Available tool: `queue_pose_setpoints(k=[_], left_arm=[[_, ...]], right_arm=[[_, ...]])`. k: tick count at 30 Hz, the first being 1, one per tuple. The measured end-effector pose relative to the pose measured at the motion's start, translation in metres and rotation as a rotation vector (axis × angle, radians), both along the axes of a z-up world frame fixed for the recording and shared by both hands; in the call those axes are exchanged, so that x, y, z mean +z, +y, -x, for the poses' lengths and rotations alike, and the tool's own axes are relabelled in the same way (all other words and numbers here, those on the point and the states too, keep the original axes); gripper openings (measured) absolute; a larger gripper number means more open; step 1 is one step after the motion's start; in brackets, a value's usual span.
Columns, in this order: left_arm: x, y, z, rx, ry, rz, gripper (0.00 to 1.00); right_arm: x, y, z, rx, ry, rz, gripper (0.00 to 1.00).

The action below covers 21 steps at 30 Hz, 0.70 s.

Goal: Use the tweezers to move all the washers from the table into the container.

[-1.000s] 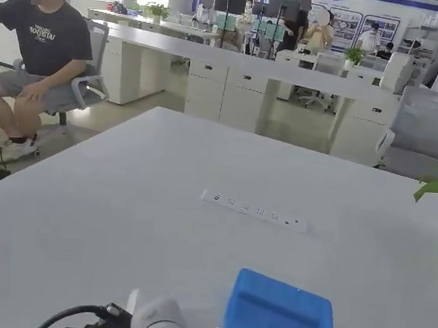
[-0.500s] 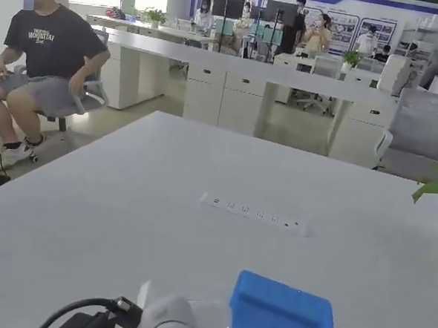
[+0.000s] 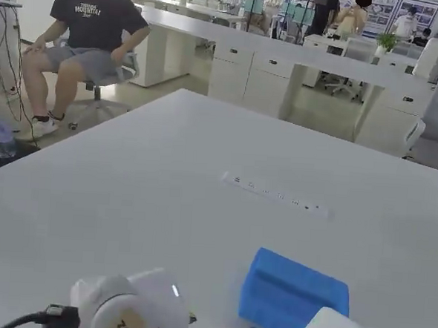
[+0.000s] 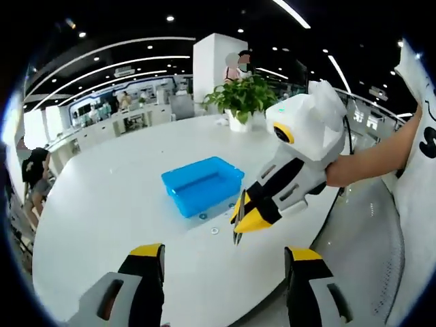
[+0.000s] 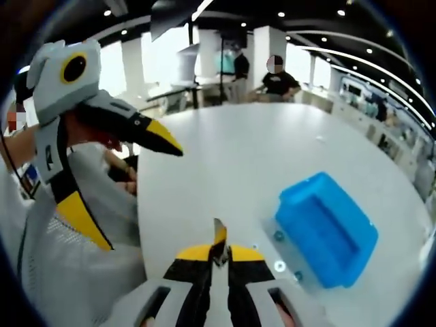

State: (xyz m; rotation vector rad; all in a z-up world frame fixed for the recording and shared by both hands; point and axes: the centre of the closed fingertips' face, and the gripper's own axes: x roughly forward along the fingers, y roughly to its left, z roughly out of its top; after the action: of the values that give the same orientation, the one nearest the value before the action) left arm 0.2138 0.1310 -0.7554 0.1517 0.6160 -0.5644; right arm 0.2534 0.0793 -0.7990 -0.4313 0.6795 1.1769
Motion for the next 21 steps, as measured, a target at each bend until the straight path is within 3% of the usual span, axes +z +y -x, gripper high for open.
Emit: queue_pose_setpoints(k=[1,2,4,7,11,13,15,18,21], left_arm=[[-0.005,0.008,0.007,0.028,0.046,-0.02,0.81],[-0.007,0.012,0.011,0.037,0.063,-0.035,0.83],[-0.003,0.021,0.012,0.076,0.032,-0.053,0.84],[0.001,0.032,0.017,0.134,0.016,-0.056,0.9],[0.0,0.038,0.017,0.157,0.003,-0.064,0.94],[-0.005,0.037,0.019,0.154,0.008,-0.073,0.94],[-0.004,0.039,0.018,0.151,-0.02,-0.111,0.93],[-0.004,0.036,0.018,0.145,-0.007,-0.118,0.96],[-0.002,0.038,0.016,0.156,-0.015,-0.124,0.94]], right_arm=[[0.002,-0.001,-0.003,-0.011,0.0,-0.008,0.04],[0.005,-0.002,-0.007,-0.026,0.0,-0.022,0.04],[0.01,-0.002,-0.016,-0.05,0.014,-0.046,0.04],[0.011,-0.002,-0.03,-0.081,0.021,-0.063,0.04],[0.008,0.0,-0.045,-0.112,0.033,-0.081,0.04],[0.005,0.002,-0.047,-0.112,0.037,-0.076,0.04],[0.001,0.003,-0.047,-0.111,0.034,-0.069,0.04],[-0.002,0.005,-0.047,-0.115,0.043,-0.068,0.04],[-0.006,0.008,-0.046,-0.108,0.042,-0.061,0.04]])
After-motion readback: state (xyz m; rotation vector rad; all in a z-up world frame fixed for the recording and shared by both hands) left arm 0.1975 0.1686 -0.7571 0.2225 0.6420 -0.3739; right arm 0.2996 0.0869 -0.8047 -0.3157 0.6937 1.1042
